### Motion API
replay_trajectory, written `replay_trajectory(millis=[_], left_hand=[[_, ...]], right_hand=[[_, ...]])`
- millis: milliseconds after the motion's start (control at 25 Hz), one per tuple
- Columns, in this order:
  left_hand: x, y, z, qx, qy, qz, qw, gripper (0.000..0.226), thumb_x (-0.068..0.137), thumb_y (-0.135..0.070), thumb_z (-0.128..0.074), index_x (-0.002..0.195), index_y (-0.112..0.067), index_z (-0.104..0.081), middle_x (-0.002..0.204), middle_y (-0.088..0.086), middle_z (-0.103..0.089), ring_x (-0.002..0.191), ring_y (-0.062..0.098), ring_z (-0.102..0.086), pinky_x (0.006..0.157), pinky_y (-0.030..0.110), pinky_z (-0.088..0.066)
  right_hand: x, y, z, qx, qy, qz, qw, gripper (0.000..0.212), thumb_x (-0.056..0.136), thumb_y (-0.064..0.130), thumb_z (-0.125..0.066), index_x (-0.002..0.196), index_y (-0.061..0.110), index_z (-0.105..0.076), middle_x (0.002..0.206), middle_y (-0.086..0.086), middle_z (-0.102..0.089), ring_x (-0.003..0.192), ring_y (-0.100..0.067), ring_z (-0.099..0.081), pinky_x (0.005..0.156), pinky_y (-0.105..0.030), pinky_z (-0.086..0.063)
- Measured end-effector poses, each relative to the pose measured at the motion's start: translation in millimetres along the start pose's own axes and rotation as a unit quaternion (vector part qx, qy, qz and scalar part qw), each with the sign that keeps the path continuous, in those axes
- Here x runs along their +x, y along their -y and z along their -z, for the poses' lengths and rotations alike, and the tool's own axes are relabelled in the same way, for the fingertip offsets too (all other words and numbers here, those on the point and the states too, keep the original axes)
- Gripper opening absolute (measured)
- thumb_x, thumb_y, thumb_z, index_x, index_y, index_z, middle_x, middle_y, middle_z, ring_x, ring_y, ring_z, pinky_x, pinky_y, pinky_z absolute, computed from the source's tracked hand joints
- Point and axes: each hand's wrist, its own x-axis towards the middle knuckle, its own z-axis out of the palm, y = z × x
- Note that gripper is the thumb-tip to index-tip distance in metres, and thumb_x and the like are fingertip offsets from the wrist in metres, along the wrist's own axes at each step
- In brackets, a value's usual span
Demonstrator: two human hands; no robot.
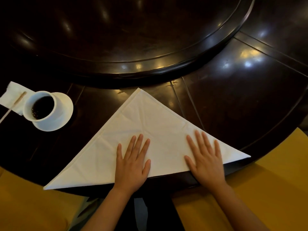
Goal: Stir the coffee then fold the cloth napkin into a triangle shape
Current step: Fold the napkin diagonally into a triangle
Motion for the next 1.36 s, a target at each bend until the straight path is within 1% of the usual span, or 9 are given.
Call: replay_trajectory(millis=[160, 320, 440, 560, 720, 1040, 1160, 1240, 1360], left_hand=[[-0.2, 0.0, -0.1, -0.002, 0.001, -0.002, 1.000, 0.065, 0.093, -0.053, -0.005, 0.147, -0.023, -0.023, 0.155, 0.006, -0.021, 0.142, 0.027, -0.017, 0.110, 0.056, -0.014], [-0.6, 2.3, -0.3, 0.001, -0.002, -0.002, 1.000, 0.065, 0.093, -0.054, -0.006, 0.148, -0.023, -0.022, 0.155, 0.006, -0.020, 0.142, 0.027, -0.015, 0.109, 0.057, -0.014], [-1.6, -3.2, 1.4, 0.006, -0.022, 0.014, 1.000, 0.061, 0.094, -0.049, -0.012, 0.147, -0.021, -0.023, 0.154, 0.008, -0.024, 0.142, 0.026, -0.014, 0.108, 0.056, -0.012], [-3.0, -0.3, 1.6, 0.017, -0.034, 0.010, 0.999, 0.063, 0.090, -0.047, -0.025, 0.148, -0.022, -0.020, 0.154, 0.008, -0.025, 0.141, 0.025, -0.014, 0.108, 0.054, -0.012], [-23.7, 57.6, 1.9, -0.002, -0.042, 0.036, 0.998, 0.063, 0.090, -0.043, -0.029, 0.149, -0.026, -0.013, 0.156, 0.006, -0.018, 0.143, 0.022, -0.010, 0.110, 0.048, -0.011], [-70.6, 159.7, 9.5, 0.031, -0.023, 0.122, 0.992, 0.063, 0.096, -0.052, -0.006, 0.148, -0.017, -0.015, 0.154, 0.007, -0.023, 0.144, 0.018, -0.006, 0.112, 0.044, 0.007], [-52.8, 131.9, 18.9, -0.018, -0.097, 0.226, 0.969, 0.069, 0.093, -0.052, -0.017, 0.147, -0.010, -0.019, 0.155, 0.010, -0.020, 0.143, 0.018, -0.006, 0.111, 0.045, 0.012], [-27.7, 85.0, 21.8, -0.046, -0.112, 0.184, 0.975, 0.071, 0.088, -0.051, -0.027, 0.147, -0.012, -0.019, 0.155, 0.010, -0.018, 0.142, 0.021, -0.007, 0.111, 0.047, 0.009], [1.1, 22.5, 12.4, -0.023, -0.079, 0.114, 0.990, 0.073, 0.088, -0.053, -0.026, 0.147, -0.012, -0.016, 0.154, 0.010, -0.019, 0.142, 0.025, -0.011, 0.110, 0.054, -0.005]], right_hand=[[-3.5, -63.4, 8.2, -0.050, 0.020, -0.008, 0.999, 0.064, 0.092, 0.059, -0.011, 0.147, 0.026, -0.008, 0.154, -0.004, -0.013, 0.142, -0.018, -0.001, 0.114, -0.048, -0.002], [-4.1, -75.8, 17.8, -0.040, -0.015, -0.114, 0.993, 0.065, 0.093, 0.057, -0.011, 0.145, 0.018, -0.012, 0.153, -0.008, -0.017, 0.141, -0.017, -0.001, 0.113, -0.046, 0.009], [11.5, 4.3, 12.2, 0.004, -0.031, -0.018, 0.999, 0.058, 0.093, 0.045, -0.021, 0.145, 0.020, -0.019, 0.153, -0.007, -0.015, 0.142, -0.023, -0.006, 0.111, -0.052, 0.005], [23.4, 77.0, -1.4, 0.039, -0.002, 0.097, 0.995, 0.054, 0.096, 0.041, -0.013, 0.147, 0.024, -0.016, 0.155, -0.005, -0.011, 0.143, -0.023, -0.002, 0.112, -0.053, -0.002], [28.6, 81.1, -9.0, 0.039, 0.000, 0.087, 0.995, 0.056, 0.095, 0.046, -0.010, 0.147, 0.026, -0.013, 0.156, -0.003, -0.008, 0.143, -0.022, -0.001, 0.111, -0.053, -0.005], [27.6, 82.0, -7.7, 0.049, 0.019, 0.092, 0.994, 0.058, 0.094, 0.049, -0.013, 0.148, 0.028, -0.007, 0.157, -0.003, -0.004, 0.143, -0.021, 0.003, 0.112, -0.053, -0.003], [29.9, 88.5, 0.8, 0.062, 0.023, 0.087, 0.994, 0.057, 0.094, 0.051, -0.012, 0.147, 0.029, -0.006, 0.156, -0.002, -0.004, 0.143, -0.022, 0.002, 0.113, -0.053, 0.000], [43.7, 101.7, 7.1, 0.059, 0.009, 0.130, 0.990, 0.056, 0.095, 0.049, -0.013, 0.146, 0.026, -0.011, 0.155, -0.004, -0.008, 0.143, -0.024, -0.002, 0.113, -0.052, -0.002], [83.7, 119.1, 5.5, 0.031, 0.027, 0.241, 0.970, 0.055, 0.097, 0.047, -0.008, 0.146, 0.023, -0.017, 0.154, -0.007, -0.016, 0.142, -0.026, -0.007, 0.111, -0.050, -0.002]])
